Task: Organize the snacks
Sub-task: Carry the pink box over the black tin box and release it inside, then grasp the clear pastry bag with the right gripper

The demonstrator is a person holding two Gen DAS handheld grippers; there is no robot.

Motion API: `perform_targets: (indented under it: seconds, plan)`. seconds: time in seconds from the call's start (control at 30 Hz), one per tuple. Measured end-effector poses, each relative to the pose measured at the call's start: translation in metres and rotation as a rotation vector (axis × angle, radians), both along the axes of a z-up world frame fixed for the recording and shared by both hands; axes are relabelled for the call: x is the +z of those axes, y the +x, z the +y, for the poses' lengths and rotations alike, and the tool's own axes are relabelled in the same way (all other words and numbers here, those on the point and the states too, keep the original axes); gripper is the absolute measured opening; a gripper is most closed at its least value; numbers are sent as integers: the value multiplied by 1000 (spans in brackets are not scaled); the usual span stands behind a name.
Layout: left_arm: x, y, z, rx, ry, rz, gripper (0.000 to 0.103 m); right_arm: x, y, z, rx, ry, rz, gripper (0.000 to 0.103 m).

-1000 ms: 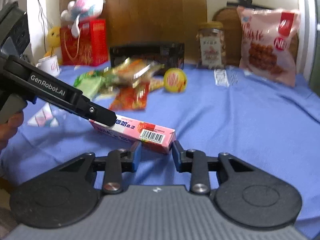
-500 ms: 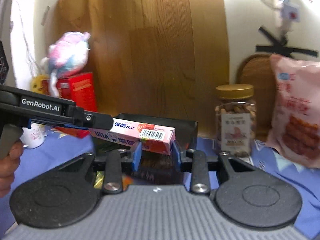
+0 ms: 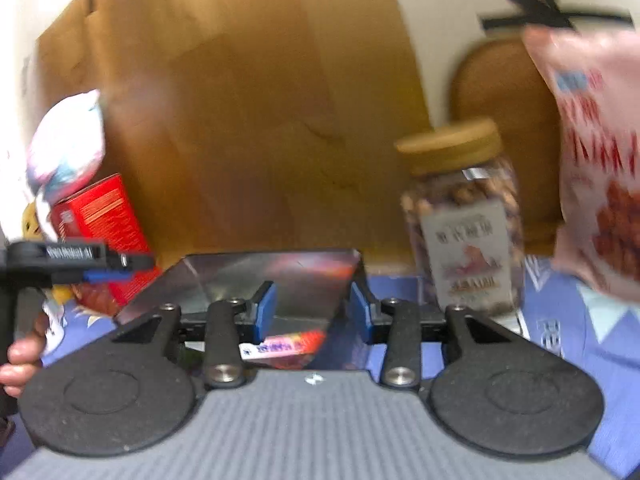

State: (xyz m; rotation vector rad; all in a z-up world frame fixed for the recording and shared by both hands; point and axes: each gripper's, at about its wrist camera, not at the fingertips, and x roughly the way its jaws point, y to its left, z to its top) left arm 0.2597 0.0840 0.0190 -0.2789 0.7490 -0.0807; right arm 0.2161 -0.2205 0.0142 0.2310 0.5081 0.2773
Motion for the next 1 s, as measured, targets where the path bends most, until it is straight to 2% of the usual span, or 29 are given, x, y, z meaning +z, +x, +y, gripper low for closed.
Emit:
perform_targets:
  seconds: [0.07, 0.1, 0.13, 0.2, 0.23, 0.33, 0.4, 0.47, 0.57, 0.67, 0.77, 0.8, 0.9, 0.97, 1.0]
  plan:
    - [-17, 4, 0, -15, -38, 78, 50, -10, 1, -7, -11, 47, 54, 51]
    - [-21, 3, -2, -33, -67, 90, 50, -14, 1, -9, -7, 74, 76, 53]
    - [-25, 0, -4, -54, -100, 95, 55, -19, 3, -11, 6, 117, 102, 55]
    - [-24, -10, -14, -42, -77, 91, 57, -26, 6, -15, 42, 232, 141, 63]
    - [-23, -14, -20, -42, -45, 90, 58, -27, 5, -15, 32, 246, 152, 63]
    - [-20, -25, -34, -40, -17, 93, 58, -20, -6, -6, 25, 163, 131, 64]
    - [-21, -27, -28, -39, -34, 96, 58, -18, -8, -3, 28, 141, 131, 63]
    - [-19, -31, -18, -26, -75, 105, 61, -16, -14, -10, 34, 176, 136, 62]
    - [-7, -54, -3, 1, -106, 60, 62, -5, -38, -24, -12, 216, 79, 63]
    - [4, -89, 8, 6, -117, -2, 62, -5, -74, -32, 36, 298, 79, 60]
    - [5, -112, -1, -69, -157, -5, 60, -15, -94, -15, 91, 289, 111, 47]
    - [4, -118, -8, -107, -160, -3, 60, -20, -103, -9, 99, 271, 121, 45]
    - [-1, -124, -42, -229, -123, 8, 60, -27, -118, 7, 93, 217, 110, 41]
    - [-12, -121, -61, -259, -69, 35, 61, -34, -118, 10, 83, 230, 134, 41]
    - [-20, -116, -68, -267, -50, 72, 61, -38, -116, 11, 80, 240, 148, 35]
